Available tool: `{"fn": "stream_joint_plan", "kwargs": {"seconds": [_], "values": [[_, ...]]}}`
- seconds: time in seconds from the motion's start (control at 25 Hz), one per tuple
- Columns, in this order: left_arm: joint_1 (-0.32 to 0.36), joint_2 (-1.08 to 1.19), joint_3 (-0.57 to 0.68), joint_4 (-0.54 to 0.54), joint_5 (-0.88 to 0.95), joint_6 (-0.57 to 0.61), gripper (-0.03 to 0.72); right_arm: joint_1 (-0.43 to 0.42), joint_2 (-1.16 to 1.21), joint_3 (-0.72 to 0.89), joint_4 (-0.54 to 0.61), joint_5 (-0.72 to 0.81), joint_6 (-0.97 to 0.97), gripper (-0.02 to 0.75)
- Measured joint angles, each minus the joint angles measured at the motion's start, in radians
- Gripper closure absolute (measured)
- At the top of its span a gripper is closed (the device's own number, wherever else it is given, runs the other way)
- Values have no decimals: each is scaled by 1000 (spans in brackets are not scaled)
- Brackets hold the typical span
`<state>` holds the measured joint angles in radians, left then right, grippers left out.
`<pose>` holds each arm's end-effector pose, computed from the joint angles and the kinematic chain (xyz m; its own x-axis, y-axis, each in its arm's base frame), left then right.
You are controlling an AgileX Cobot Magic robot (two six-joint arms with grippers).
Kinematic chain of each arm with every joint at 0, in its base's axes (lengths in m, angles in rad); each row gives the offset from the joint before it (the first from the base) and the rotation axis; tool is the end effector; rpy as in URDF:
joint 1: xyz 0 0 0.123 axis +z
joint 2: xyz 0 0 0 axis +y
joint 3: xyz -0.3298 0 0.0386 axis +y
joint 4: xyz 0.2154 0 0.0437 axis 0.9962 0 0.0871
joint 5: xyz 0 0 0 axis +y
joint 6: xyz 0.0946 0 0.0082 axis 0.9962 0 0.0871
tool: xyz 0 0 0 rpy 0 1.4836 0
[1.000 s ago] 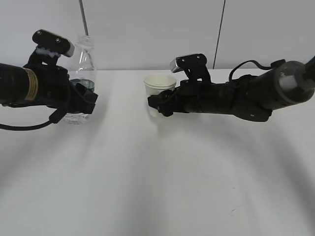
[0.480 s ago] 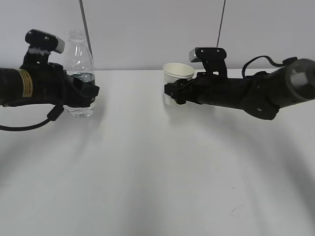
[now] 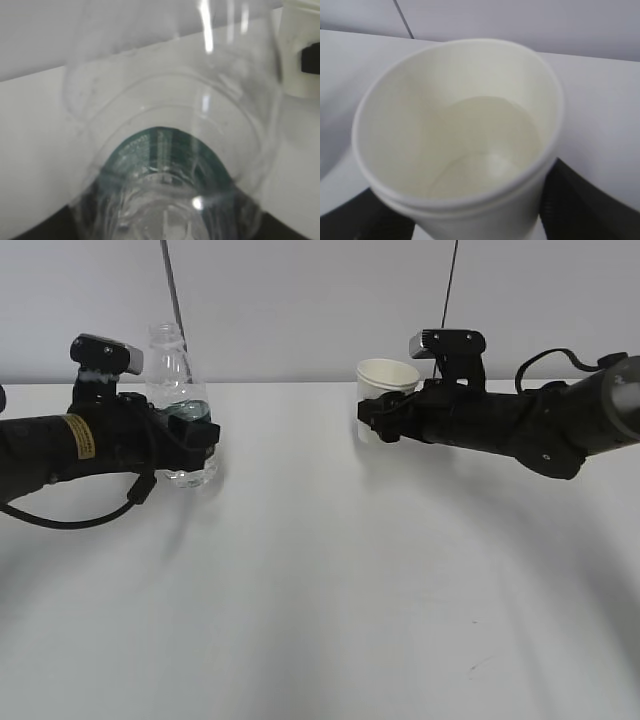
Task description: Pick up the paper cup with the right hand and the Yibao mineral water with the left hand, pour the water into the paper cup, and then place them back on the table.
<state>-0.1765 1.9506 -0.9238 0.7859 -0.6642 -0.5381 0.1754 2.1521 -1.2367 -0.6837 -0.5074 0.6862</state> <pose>0.3713 -0.1082 0.2173 -0.3401 0.1786 -0.9233 0.5964 0.8001 -0.0649 0.4496 0.1092 0.1963 -0.4315 -0.0114 -0.9021 -0.4138 0.8910 0.1867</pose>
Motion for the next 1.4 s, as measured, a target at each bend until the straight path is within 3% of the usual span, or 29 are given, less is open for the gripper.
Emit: {"fn": "stream_joint_plan", "kwargs": {"seconds": [0.32, 0.64, 1.4], "values": [[1, 83, -8, -137, -83, 161, 353, -34, 0, 0, 4, -7, -19, 218], [1, 147, -10, -202, -139, 245, 353, -34, 0, 0, 4, -21, -34, 218], [1, 230, -106, -218, -156, 261, 353, -34, 2, 0, 34, -25, -91, 218]]}}
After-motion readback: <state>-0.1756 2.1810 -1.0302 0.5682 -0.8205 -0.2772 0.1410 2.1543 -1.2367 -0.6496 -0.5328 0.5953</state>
